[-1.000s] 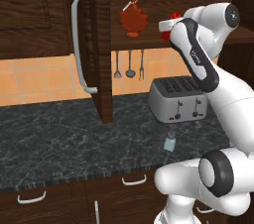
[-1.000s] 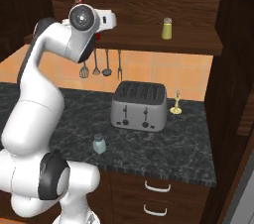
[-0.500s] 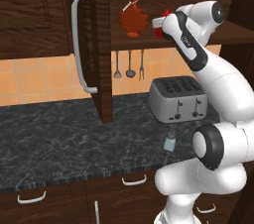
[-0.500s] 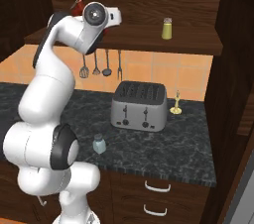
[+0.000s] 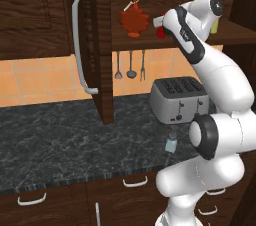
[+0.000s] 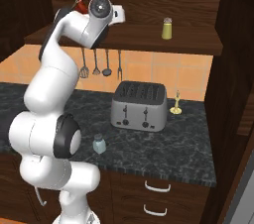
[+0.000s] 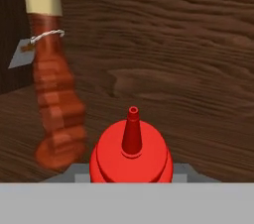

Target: Put the shaker and condiment bottle from the counter next to their counterparts in the cabinet.

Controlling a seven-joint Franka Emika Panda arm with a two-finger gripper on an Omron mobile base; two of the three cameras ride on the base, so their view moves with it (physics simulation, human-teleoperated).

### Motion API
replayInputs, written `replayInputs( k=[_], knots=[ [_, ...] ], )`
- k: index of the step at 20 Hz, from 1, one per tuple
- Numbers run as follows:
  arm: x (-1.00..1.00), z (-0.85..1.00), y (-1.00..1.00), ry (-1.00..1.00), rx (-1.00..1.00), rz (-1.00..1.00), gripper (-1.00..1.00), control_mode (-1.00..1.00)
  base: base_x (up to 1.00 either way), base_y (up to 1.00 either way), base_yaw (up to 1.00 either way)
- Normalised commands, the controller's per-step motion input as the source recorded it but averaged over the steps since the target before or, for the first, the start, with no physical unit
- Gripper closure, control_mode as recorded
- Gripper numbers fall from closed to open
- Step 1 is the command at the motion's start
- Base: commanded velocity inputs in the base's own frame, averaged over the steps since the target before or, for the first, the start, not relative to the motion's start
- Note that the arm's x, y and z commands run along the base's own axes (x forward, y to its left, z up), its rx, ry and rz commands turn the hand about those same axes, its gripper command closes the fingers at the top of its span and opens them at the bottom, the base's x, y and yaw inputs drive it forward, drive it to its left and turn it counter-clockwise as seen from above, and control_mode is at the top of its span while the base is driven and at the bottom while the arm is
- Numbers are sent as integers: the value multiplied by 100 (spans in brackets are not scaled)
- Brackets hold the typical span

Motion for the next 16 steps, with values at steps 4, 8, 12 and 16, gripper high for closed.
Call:
replayInputs(
  k=[4, 8, 12, 16],
  knots=[
    [0, 0, 7, 0, -1, 0, 100, -100, 0, 0, 0],
    [1, -1, 11, 0, -5, 0, 100, -100, 0, 0, 0],
    [16, -16, 8, 3, -15, 0, 100, -100, 0, 0, 0],
    [23, -16, 1, 4, -17, 0, 100, -100, 0, 0, 0]
  ],
)
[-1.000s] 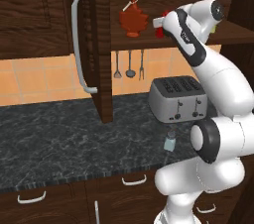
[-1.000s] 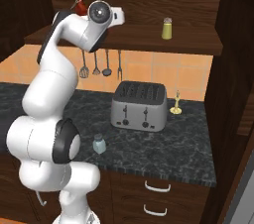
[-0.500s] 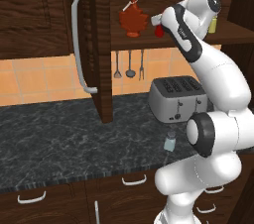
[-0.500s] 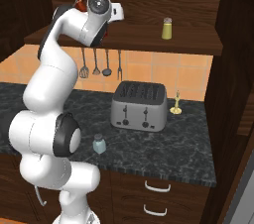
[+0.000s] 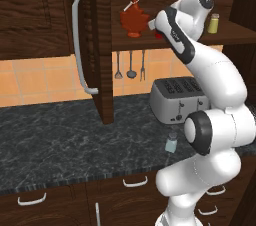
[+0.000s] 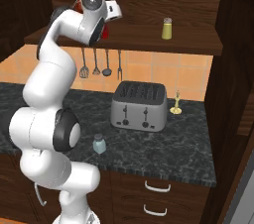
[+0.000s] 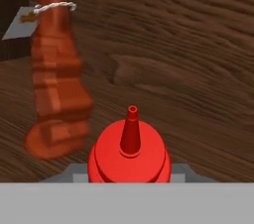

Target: Put the shaker and condiment bottle from the counter next to their counterparts in the cabinet.

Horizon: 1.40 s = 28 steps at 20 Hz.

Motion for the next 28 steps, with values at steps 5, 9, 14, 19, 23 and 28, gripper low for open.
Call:
replayInputs(
  k=[5, 9, 14, 19, 23, 28],
  knots=[
    [27, -9, 0, 5, -6, 0, 100, -100, 0, 0, 0],
    [9, -3, -14, 4, 0, 0, 100, -100, 0, 0, 0],
    [-6, -4, 1, 6, 1, 0, 100, -100, 0, 0, 0],
    [-25, -4, 38, 10, 0, 0, -100, -100, 0, 0, 0],
    [-14, -3, 19, 9, 4, 0, -100, -100, 0, 0, 0],
    [0, 1, -77, 0, 17, 1, -100, -100, 0, 0, 0]
  ],
)
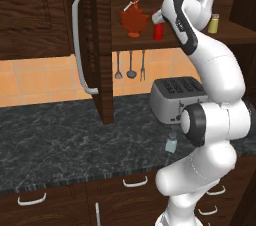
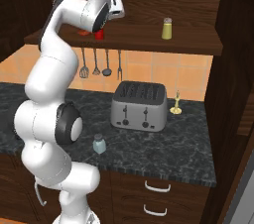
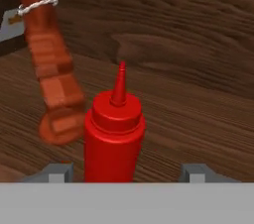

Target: Put the shaker and condiment bottle from the counter next to their counterparts in the cabinet.

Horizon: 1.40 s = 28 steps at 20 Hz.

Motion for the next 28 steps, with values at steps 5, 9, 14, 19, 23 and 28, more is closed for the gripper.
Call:
replayInputs(
  k=[5, 9, 14, 19, 23, 28],
  knots=[
    [-1, 2, -41, 0, 11, 0, -100, -100, 0, 0, 0],
    [-33, 6, -8, 0, 8, 0, -100, -100, 0, 0, 0],
    [-97, -37, 0, 0, 0, -1, -100, -100, 0, 0, 0],
    [-100, -61, 0, 0, 0, -3, -100, -100, 0, 0, 0],
    [-100, -75, 0, 0, -1, -2, -100, -100, 0, 0, 0],
    [-100, -74, 0, 0, -1, -1, -100, -100, 0, 0, 0]
  ],
)
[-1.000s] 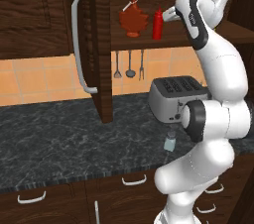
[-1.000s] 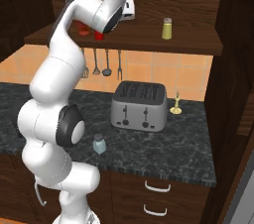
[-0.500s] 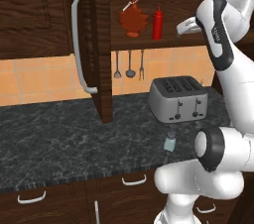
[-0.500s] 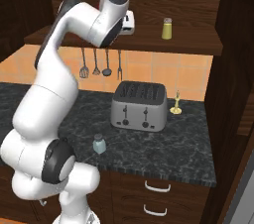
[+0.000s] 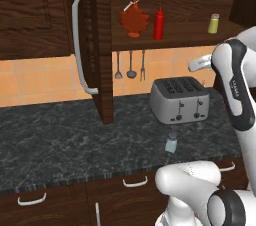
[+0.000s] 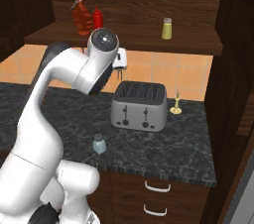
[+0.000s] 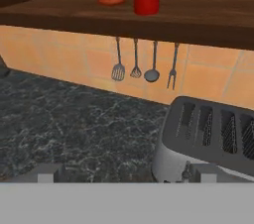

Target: Put the shaker and condiment bottle from the counter next to their counterparts in the cabinet.

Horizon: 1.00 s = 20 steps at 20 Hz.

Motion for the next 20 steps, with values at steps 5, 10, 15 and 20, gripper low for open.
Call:
replayInputs(
  k=[5, 10, 15, 20],
  knots=[
    [-100, -72, 0, 2, 0, -1, -100, -100, 0, 0, 0],
    [-99, -71, 0, 7, -1, -2, -100, -100, 0, 0, 0],
    [-80, -62, 4, 11, -1, -3, -100, -100, 0, 0, 0],
    [-16, -41, 40, 13, 0, 0, -100, -100, 0, 0, 0]
  ],
)
